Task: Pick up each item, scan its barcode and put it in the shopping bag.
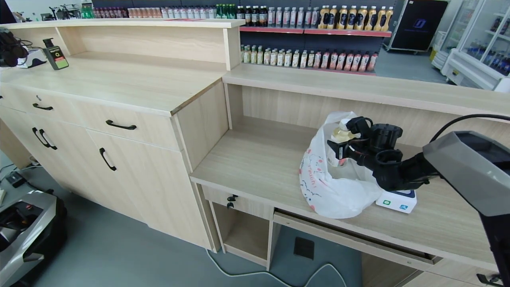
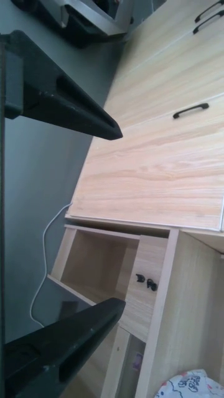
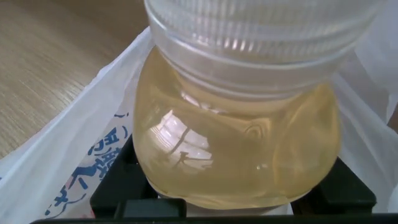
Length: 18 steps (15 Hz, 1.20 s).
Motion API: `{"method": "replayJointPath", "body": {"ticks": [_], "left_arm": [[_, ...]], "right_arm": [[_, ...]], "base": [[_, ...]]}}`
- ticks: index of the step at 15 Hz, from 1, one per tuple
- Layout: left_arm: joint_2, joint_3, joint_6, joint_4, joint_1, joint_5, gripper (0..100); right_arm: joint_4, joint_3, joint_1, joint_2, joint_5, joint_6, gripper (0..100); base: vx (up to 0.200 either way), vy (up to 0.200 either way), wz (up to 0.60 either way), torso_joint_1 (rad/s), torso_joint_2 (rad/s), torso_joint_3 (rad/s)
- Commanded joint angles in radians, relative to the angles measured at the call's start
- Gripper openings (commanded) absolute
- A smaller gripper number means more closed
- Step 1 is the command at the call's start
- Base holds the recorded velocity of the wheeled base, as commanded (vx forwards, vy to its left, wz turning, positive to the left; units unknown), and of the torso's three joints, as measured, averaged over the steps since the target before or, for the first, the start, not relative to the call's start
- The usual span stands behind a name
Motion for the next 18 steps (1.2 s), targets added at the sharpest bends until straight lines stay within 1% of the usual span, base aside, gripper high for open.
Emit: {"method": "replayJointPath", "body": {"ticks": [1, 7, 11, 14, 18], "left_arm": [[0.0, 0.0, 0.0, 0.0, 0.0, 0.001, 100], [0.0, 0.0, 0.0, 0.0, 0.0, 0.001, 100], [0.0, 0.0, 0.0, 0.0, 0.0, 0.001, 100], [0.0, 0.0, 0.0, 0.0, 0.0, 0.001, 100], [0.0, 0.0, 0.0, 0.0, 0.0, 0.001, 100]], "right_arm": [[0.012, -0.05, 0.003, 0.05, 0.013, 0.0, 0], [0.013, -0.092, 0.003, 0.096, 0.021, 0.002, 0], [0.015, -0.129, 0.004, 0.129, 0.067, 0.0, 0], [0.017, -0.161, 0.004, 0.157, 0.073, -0.003, 0], [0.02, -0.159, 0.004, 0.172, 0.073, -0.015, 0]], "base": [[0.0, 0.0, 0.0, 0.0, 0.0, 0.0], [0.0, 0.0, 0.0, 0.0, 0.0, 0.0], [0.0, 0.0, 0.0, 0.0, 0.0, 0.0], [0.0, 0.0, 0.0, 0.0, 0.0, 0.0], [0.0, 0.0, 0.0, 0.0, 0.0, 0.0]]}}
